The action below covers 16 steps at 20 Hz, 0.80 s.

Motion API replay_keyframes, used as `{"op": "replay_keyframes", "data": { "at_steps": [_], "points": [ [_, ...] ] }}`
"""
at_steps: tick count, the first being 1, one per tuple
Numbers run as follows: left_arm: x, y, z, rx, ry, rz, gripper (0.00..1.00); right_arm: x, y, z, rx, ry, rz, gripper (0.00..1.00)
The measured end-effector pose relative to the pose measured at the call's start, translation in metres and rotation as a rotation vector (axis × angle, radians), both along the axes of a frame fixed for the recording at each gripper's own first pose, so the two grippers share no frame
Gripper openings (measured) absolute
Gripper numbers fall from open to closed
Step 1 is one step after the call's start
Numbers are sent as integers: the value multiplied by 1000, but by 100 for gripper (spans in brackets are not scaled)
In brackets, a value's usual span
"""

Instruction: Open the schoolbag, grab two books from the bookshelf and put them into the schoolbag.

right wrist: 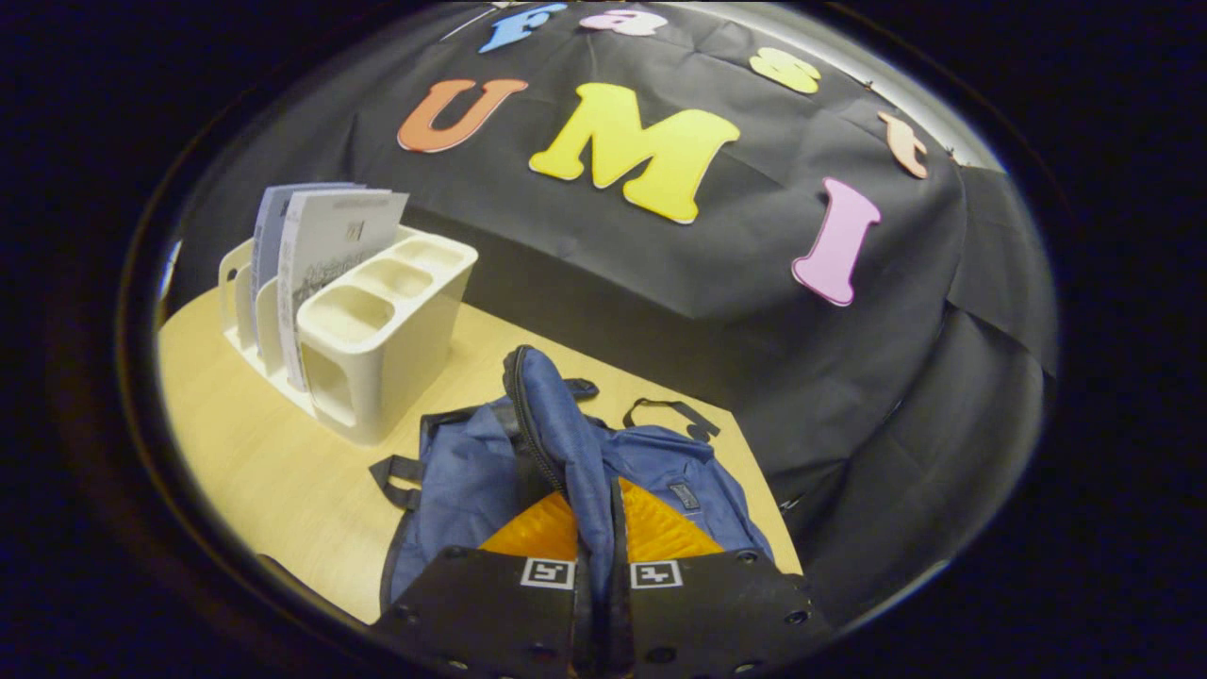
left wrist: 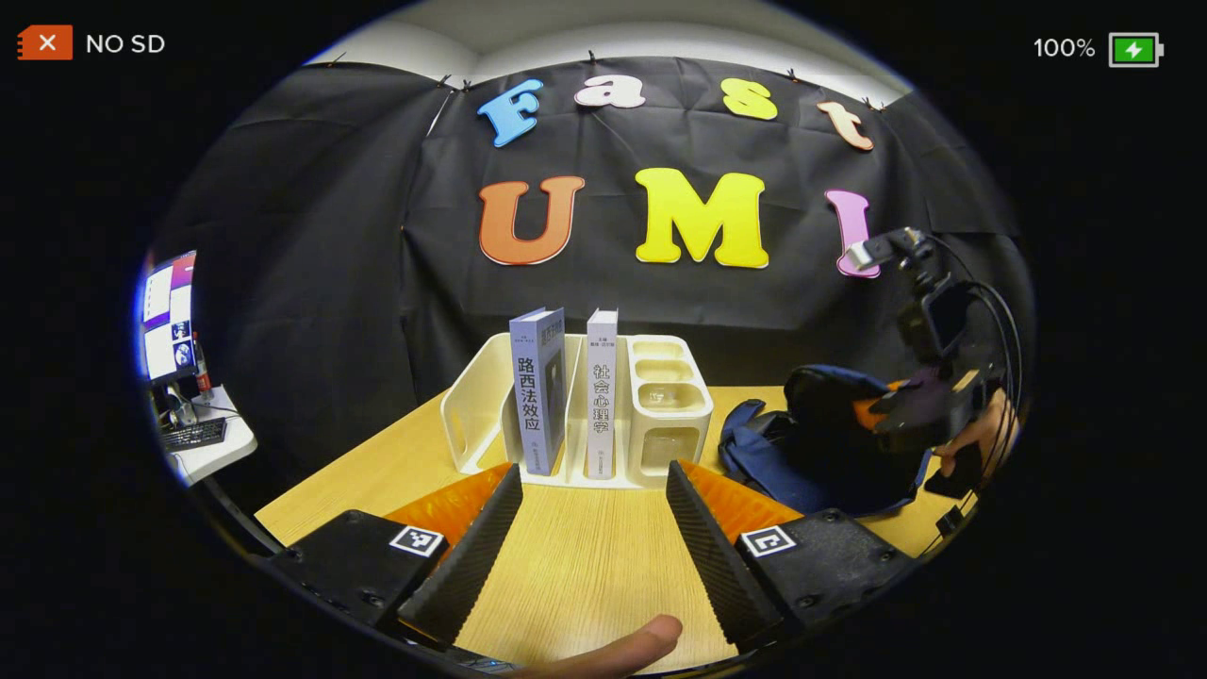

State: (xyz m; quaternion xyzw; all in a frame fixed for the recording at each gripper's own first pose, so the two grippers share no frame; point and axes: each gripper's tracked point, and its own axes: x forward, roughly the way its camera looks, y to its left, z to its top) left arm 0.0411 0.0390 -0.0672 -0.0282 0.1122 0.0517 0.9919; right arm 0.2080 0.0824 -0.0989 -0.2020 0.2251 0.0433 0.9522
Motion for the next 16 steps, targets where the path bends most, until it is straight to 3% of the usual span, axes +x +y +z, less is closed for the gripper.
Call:
{"op": "replay_keyframes", "data": {
  "at_steps": [6, 12, 16],
  "points": [
    [14, 0, 11, -22, -55, -22, 98, 25, -35, 36, 131, -3, 24, 7],
    [56, -1, 37, -64, -58, -20, 98, 40, -59, 73, 183, -48, 50, 7],
    [104, -1, 52, -49, 28, -30, 98, 48, -66, 81, 210, -36, 83, 7]
  ]
}}
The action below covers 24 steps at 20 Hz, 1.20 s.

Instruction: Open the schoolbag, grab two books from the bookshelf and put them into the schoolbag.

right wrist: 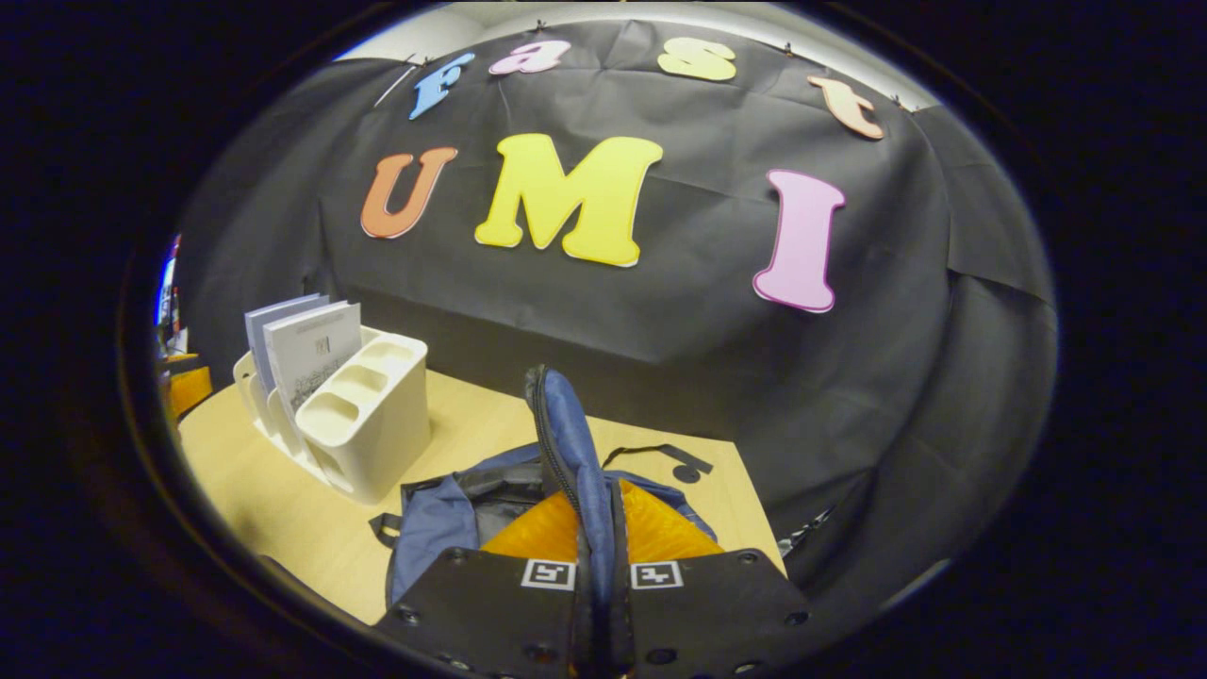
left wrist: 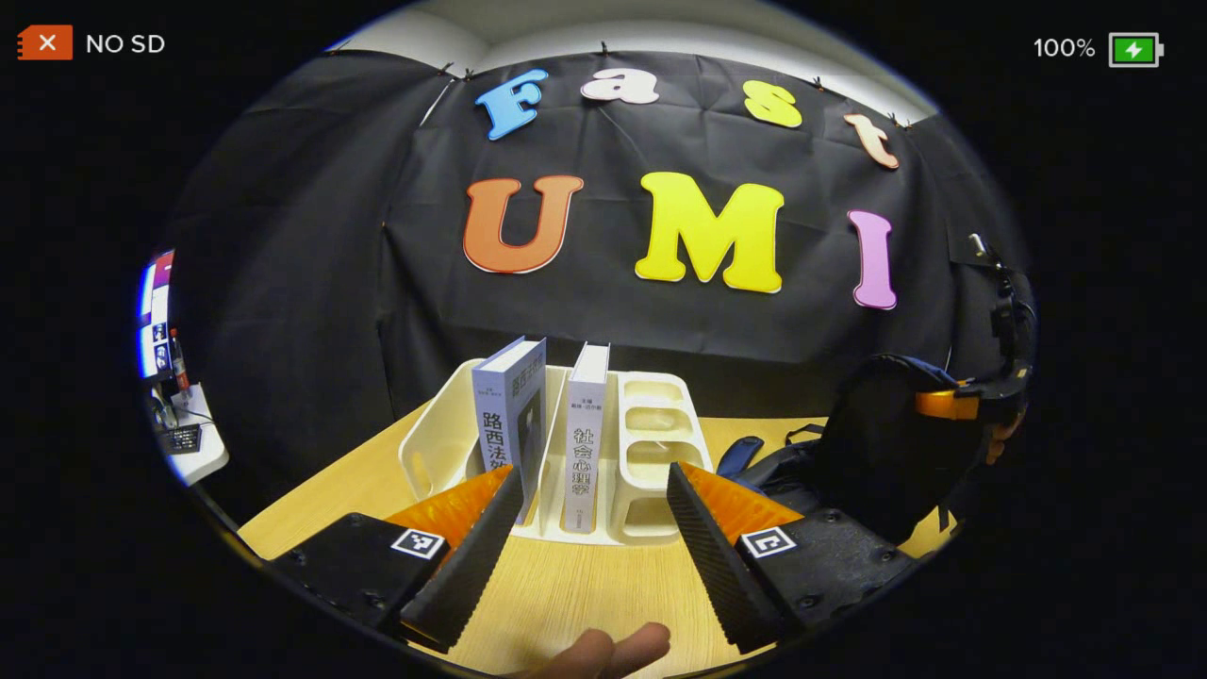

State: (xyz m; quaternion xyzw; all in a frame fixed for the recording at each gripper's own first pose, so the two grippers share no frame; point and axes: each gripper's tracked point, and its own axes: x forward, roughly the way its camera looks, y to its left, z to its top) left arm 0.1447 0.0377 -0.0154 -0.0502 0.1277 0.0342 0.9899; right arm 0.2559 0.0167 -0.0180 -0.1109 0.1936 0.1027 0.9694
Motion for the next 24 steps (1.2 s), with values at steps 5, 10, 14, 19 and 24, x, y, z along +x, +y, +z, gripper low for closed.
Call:
{"op": "replay_keyframes", "data": {
  "at_steps": [5, 10, 14, 19, 24],
  "points": [
    [63, 11, 15, 62, 98, 3, 98, 10, -16, -2, 16, 18, 19, 7],
    [116, 17, 22, 63, 224, -24, 98, 17, -24, -5, 30, 36, 44, 7],
    [157, 22, 20, 86, 327, -46, 98, 16, -27, -10, 43, 41, 59, 7],
    [174, 20, -9, 99, 545, -72, 91, 12, -33, -18, 1, 31, 78, 7],
    [173, 17, -35, 91, 711, -116, 86, 16, -41, -20, 7, 37, 76, 7]
  ]
}}
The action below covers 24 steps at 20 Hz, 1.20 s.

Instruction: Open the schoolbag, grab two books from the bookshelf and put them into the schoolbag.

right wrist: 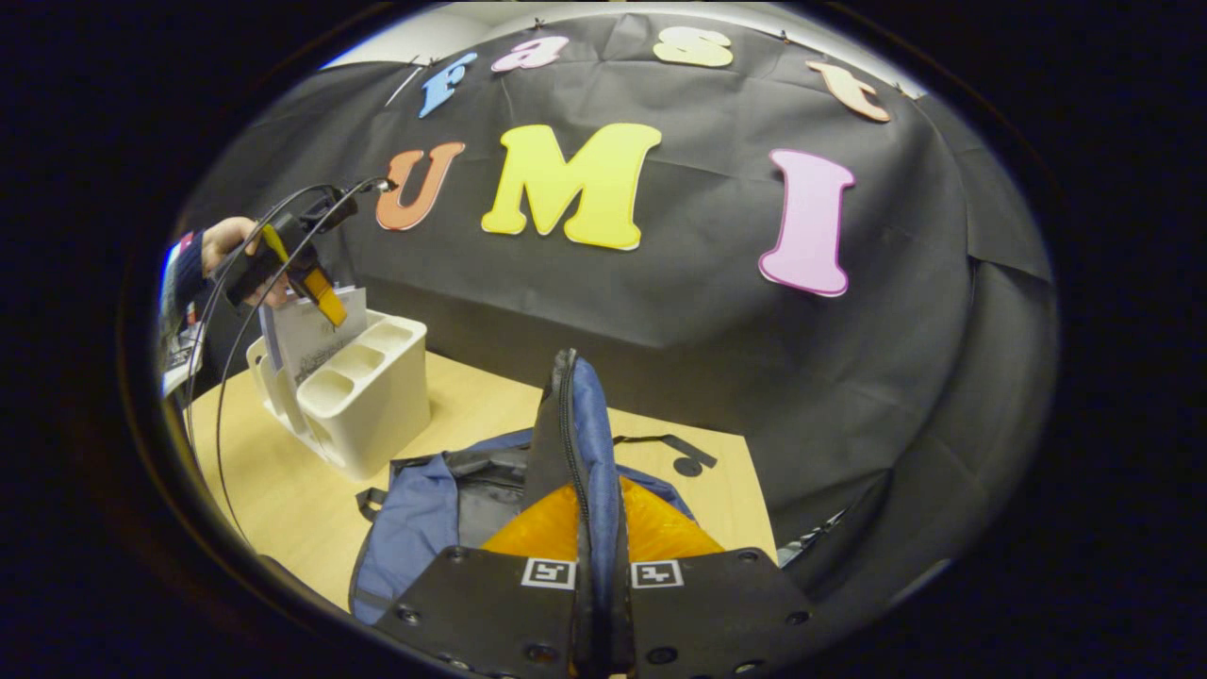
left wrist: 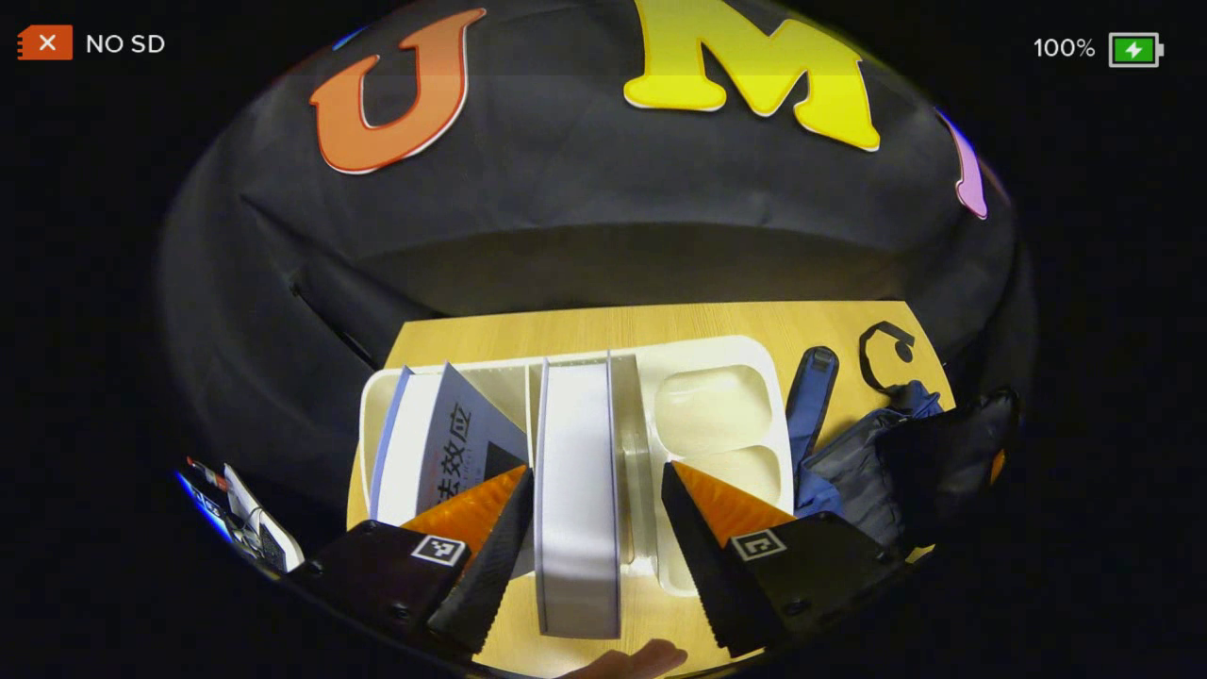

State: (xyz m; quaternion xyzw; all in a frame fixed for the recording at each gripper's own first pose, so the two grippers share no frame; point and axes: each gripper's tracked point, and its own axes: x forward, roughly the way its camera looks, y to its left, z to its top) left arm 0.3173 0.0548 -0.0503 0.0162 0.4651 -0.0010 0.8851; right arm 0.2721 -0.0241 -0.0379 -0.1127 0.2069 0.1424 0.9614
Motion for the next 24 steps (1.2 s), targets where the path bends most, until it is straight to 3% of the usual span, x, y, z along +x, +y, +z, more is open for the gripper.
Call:
{"op": "replay_keyframes", "data": {
  "at_steps": [2, 5, 7, 9, 13, 16, 17, 18, 24],
  "points": [
    [2, 4, -6, 14, 28, -13, 78, 0, -1, 0, 8, 0, 1, 7],
    [2, 11, -22, 29, 92, 1, 52, 0, -2, -3, 24, 6, -2, 7],
    [4, 7, -25, 25, 103, -6, 55, 0, -2, -5, 24, 12, -1, 7],
    [0, 7, -27, 28, 114, 5, 48, -1, -2, -6, 21, 13, -3, 7],
    [-17, 3, -22, 28, 107, 20, 47, 0, -3, -11, 18, 20, -9, 7],
    [-42, 0, -18, 20, 90, 14, 47, 0, -2, -16, 19, 25, -14, 7],
    [-51, -1, -15, 20, 85, 13, 51, 0, -2, -19, 17, 29, -15, 7],
    [-58, -1, -12, 20, 70, 22, 47, 1, -1, -20, 17, 33, -19, 7],
    [-108, 22, -2, -7, 29, 98, 46, 2, 5, -26, 29, 47, -28, 7]
  ]
}}
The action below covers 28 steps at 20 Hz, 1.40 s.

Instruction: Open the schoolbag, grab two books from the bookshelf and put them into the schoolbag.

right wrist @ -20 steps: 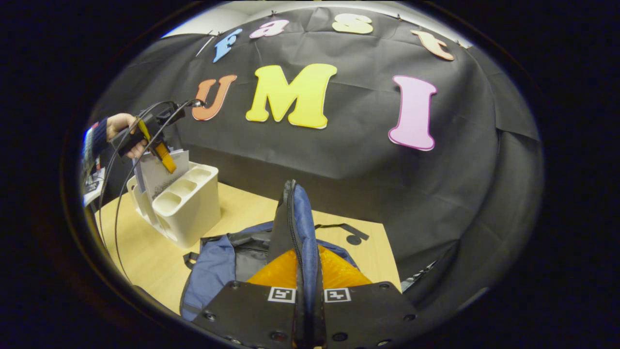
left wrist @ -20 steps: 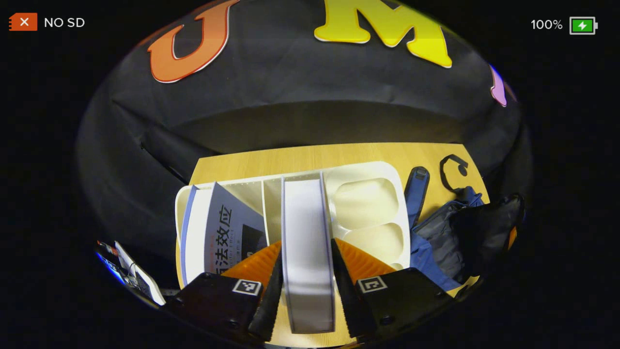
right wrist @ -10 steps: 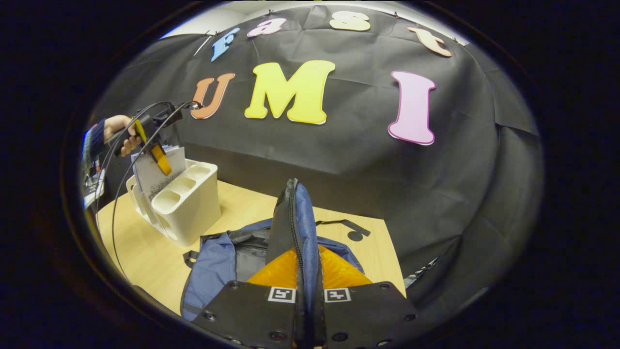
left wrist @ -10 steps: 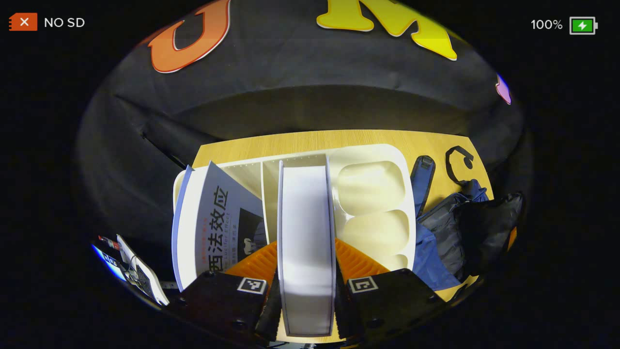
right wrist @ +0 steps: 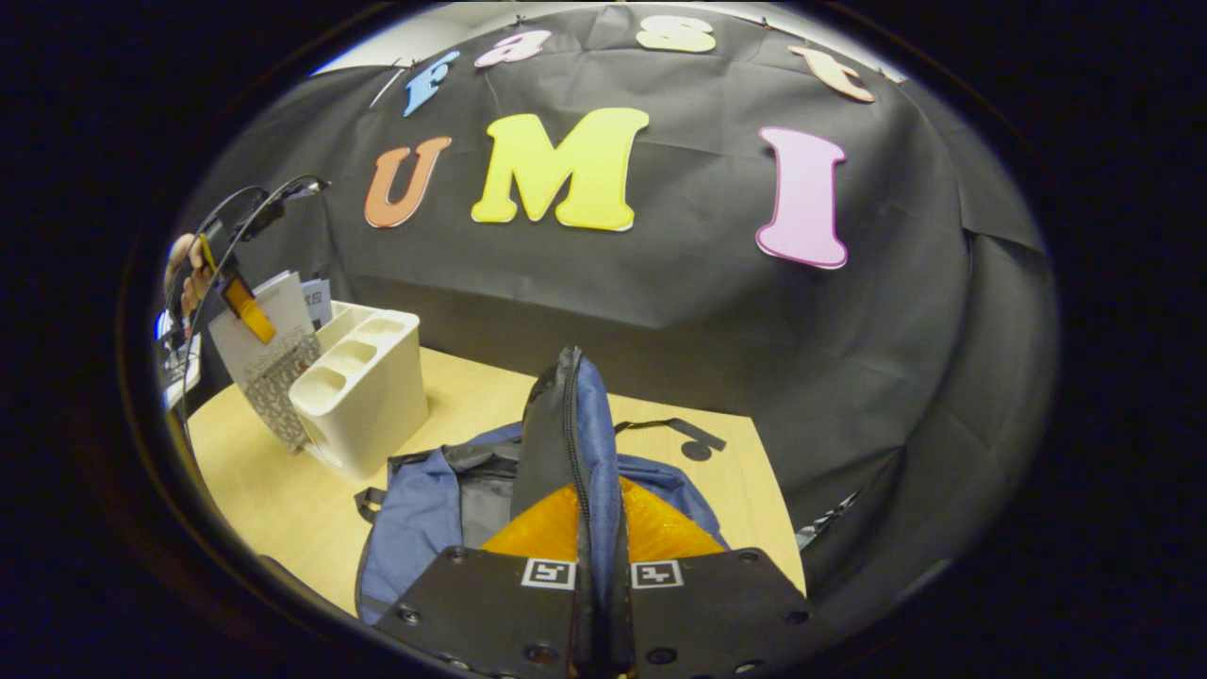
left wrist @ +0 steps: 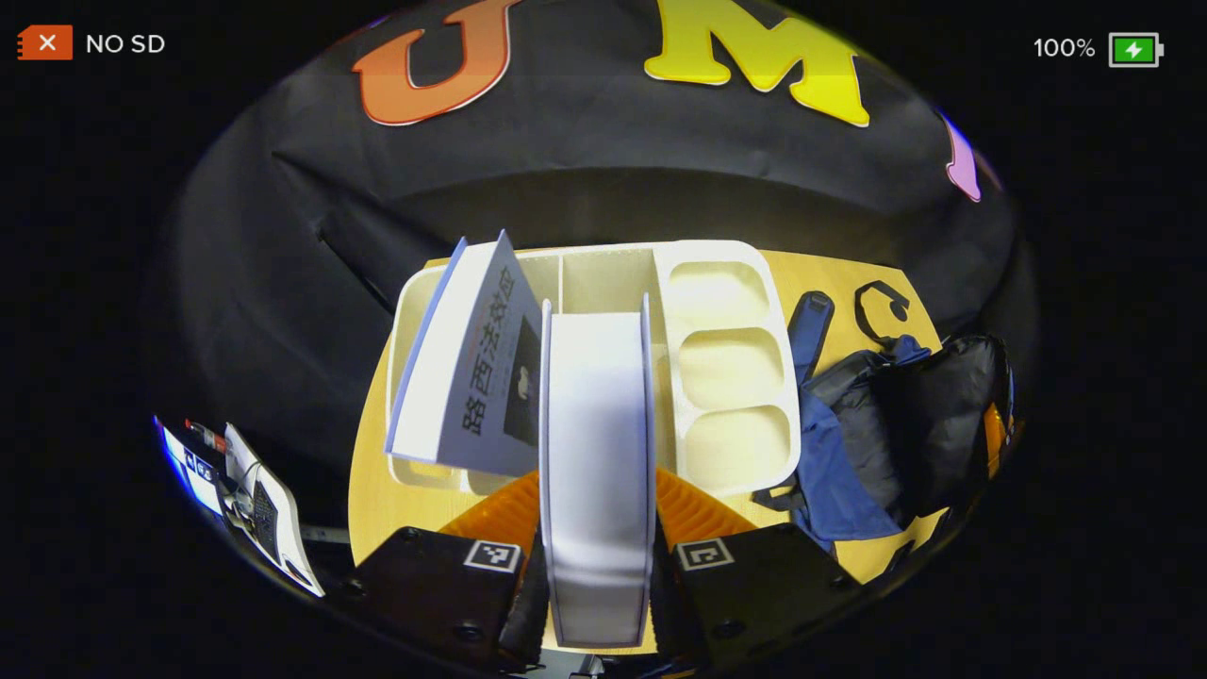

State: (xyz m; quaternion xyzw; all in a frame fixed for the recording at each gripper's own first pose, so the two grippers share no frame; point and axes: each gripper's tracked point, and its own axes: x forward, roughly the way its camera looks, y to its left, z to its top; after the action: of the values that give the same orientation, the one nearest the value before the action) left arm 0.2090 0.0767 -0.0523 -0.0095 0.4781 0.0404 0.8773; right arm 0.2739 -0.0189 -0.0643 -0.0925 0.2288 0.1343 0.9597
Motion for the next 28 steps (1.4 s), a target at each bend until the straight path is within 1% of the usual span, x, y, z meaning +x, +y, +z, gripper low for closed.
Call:
{"op": "replay_keyframes", "data": {
  "at_steps": [4, 5, 6, 7, 9, 10, 11, 13, 14, 15, 16, 18, 19, 20, 22, 23, 24, 26, 28],
  "points": [
    [-39, 2, 6, -74, -31, 4, 45, 1, 4, -4, -4, 7, -1, 7],
    [-49, 1, 8, -89, -37, 0, 49, 2, 4, -4, -5, 9, -2, 7],
    [-57, -3, 11, -112, -45, -3, 45, 3, 4, -5, -4, 11, -5, 7],
    [-67, -7, 15, -134, -56, -11, 45, 4, 5, -6, -1, 16, -6, 8],
    [-87, -15, 18, -163, -81, -32, 45, 4, 7, -8, 9, 30, -8, 7],
    [-96, -17, 17, -169, -90, -45, 49, 4, 7, -9, 13, 38, -11, 7],
    [-108, -20, 12, -182, -83, -40, 45, 3, 5, -11, 9, 46, -10, 7],
    [-133, -31, 2, -230, -71, -35, 45, 3, 4, -14, 0, 54, -11, 7],
    [-144, -35, -2, -258, -70, -39, 49, 3, 4, -17, -4, 61, -15, 7],
    [-151, -39, -4, -290, -78, -30, 49, 3, 3, -18, -7, 67, -18, 7],
    [-159, -43, -5, -326, -85, -25, 45, 3, 3, -19, -11, 72, -22, 7],
    [-170, -49, -9, -379, -116, -17, 45, 3, 0, -20, -25, 77, -39, 7],
    [-175, -52, -12, -398, -125, -23, 48, 3, 0, -18, -37, 69, -44, 7],
    [-181, -54, -16, -418, -127, -24, 41, 3, 1, -17, -49, 65, -44, 7],
    [-182, -62, -21, -470, -122, -19, 49, 3, 2, -14, -70, 64, -50, 7],
    [-181, -67, -20, -503, -127, -26, 45, 4, 3, -12, -78, 65, -52, 7],
    [-180, -74, -17, -543, -137, -35, 45, 5, 3, -11, -87, 71, -59, 7],
    [-176, -87, -8, -627, -162, -51, 45, 7, -4, -11, -112, 100, -107, 7],
    [-166, -102, 1, -707, -191, -58, 45, 9, -5, -9, -121, 130, -131, 7]
  ]
}}
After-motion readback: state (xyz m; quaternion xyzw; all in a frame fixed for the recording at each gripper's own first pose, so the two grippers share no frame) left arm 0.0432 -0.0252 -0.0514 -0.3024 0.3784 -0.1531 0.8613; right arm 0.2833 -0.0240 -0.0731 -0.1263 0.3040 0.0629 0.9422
